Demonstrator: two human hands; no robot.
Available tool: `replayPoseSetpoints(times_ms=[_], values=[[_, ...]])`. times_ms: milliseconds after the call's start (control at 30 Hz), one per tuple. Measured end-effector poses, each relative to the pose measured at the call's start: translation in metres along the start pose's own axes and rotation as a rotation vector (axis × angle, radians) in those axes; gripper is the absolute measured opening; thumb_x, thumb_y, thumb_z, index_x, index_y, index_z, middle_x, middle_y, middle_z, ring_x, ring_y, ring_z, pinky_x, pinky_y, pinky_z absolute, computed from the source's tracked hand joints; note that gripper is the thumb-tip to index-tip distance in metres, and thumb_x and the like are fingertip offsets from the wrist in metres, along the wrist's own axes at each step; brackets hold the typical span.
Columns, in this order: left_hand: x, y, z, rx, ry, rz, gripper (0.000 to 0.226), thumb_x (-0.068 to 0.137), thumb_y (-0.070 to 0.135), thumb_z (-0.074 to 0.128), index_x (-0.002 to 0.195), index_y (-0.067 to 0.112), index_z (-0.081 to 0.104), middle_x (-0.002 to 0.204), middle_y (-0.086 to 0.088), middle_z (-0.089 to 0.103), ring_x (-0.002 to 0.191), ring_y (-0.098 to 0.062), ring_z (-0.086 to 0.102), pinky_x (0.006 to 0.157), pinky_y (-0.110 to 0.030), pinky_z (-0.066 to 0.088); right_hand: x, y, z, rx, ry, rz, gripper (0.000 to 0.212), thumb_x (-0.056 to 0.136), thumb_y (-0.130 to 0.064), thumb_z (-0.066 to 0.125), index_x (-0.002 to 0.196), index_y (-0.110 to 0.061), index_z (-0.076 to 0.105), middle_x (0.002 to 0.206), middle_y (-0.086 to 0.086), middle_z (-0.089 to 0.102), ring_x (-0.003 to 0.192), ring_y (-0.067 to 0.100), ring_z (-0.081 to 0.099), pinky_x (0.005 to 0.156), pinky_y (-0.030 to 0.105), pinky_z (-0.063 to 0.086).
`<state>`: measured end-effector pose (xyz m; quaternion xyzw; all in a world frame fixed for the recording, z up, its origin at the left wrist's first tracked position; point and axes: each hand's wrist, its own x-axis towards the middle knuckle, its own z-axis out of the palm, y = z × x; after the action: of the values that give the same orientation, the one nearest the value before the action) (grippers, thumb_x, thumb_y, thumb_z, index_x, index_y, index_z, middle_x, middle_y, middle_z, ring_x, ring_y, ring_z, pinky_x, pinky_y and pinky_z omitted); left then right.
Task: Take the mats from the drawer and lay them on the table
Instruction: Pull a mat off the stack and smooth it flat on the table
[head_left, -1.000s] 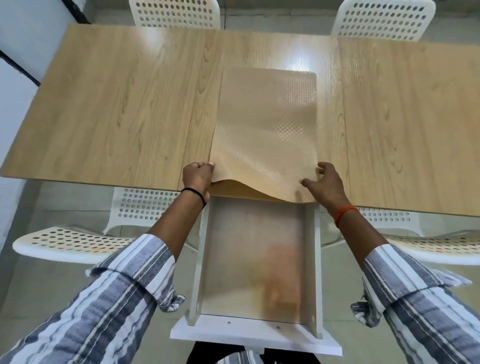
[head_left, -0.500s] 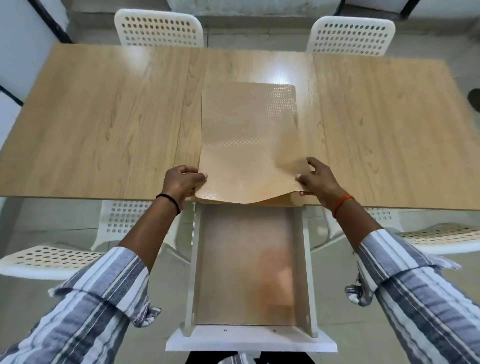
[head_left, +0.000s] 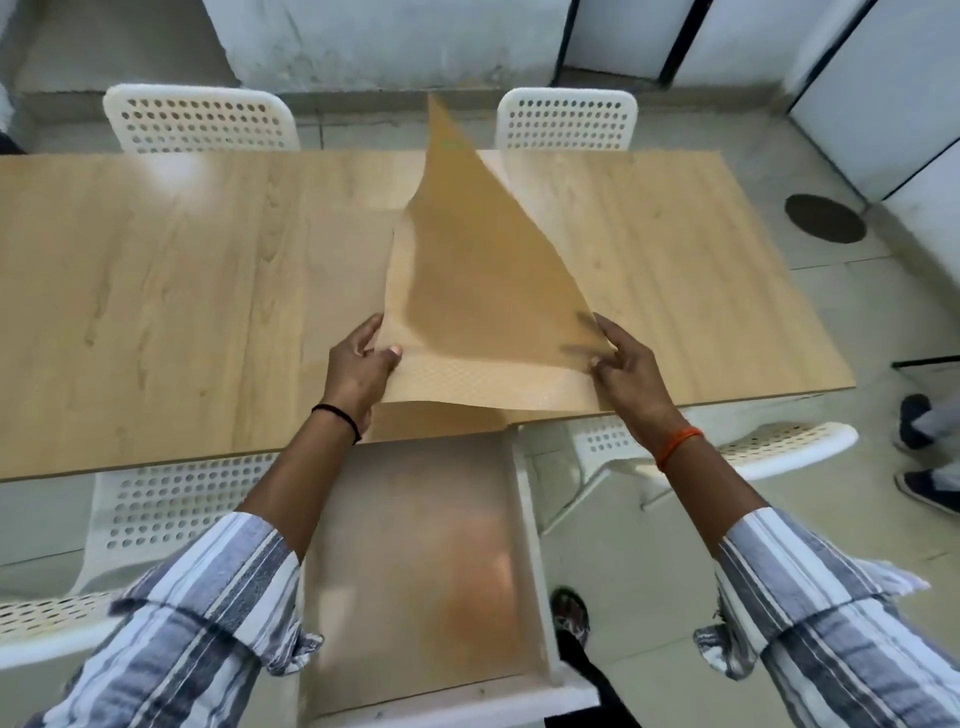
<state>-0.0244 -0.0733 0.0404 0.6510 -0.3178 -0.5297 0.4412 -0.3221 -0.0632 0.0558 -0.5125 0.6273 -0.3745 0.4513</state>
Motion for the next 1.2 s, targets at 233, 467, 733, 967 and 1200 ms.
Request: replayPoseSetpoints(times_ms=[233,467,733,967,1200], values=[[-0.024,-0.008,0.116,0.013,0.014,0.081,0.055,0.090,-0.002,0.059,0.140,0.018,0.050,0.136,0.000,0.056,0.117,-0.017,0.058,0.099,-0.028,0.048,0.017,0.053,-0.111,0.098,0.016,0.010,0.060,0.095,0.009,0.044,0.127,-0.040,0.057,0.142,0.003,0.055,0.122,0.016,0.058,0.098,0.028,0.051],[-0.046,-0.029,0.239,0.003,0.096,0.001,0.055,0.089,0.004,0.061,0.140,0.019,0.050,0.133,-0.005,0.059,0.117,-0.020,0.060,0.104,-0.036,0.046,0.044,0.099,-0.224,0.155,0.007,0.200,0.056,0.095,0.008,0.045,0.144,-0.020,0.048,0.136,0.008,0.059,0.115,0.024,0.062,0.100,0.038,0.051],[-0.051,-0.037,0.344,-0.094,0.423,-0.229,0.036,0.091,0.007,0.056,0.127,0.009,0.058,0.129,-0.010,0.060,0.108,-0.024,0.059,0.098,-0.031,0.047,0.083,0.121,-0.278,0.627,0.152,0.514,0.034,0.094,-0.008,0.063,0.124,-0.010,0.049,0.106,0.014,0.058,0.100,0.034,0.062,0.091,0.052,0.054],[-0.091,-0.047,0.454,-0.328,0.123,-0.526,0.014,0.089,-0.002,0.049,0.091,0.012,0.051,0.091,-0.011,0.061,0.083,-0.029,0.062,0.073,-0.032,0.055,0.068,0.133,-0.254,0.524,0.231,0.568,0.042,0.088,0.002,0.062,0.125,-0.013,0.050,0.111,0.010,0.063,0.095,0.027,0.063,0.079,0.043,0.056],[-0.043,-0.049,0.419,-0.339,0.168,-0.546,0.008,0.091,0.014,0.056,0.098,0.009,0.056,0.083,-0.007,0.059,0.071,-0.021,0.060,0.064,-0.031,0.052,0.076,0.143,-0.300,0.056,0.195,0.546,0.051,0.089,0.002,0.061,0.137,-0.008,0.046,0.127,0.014,0.059,0.116,0.032,0.056,0.103,0.049,0.048]])
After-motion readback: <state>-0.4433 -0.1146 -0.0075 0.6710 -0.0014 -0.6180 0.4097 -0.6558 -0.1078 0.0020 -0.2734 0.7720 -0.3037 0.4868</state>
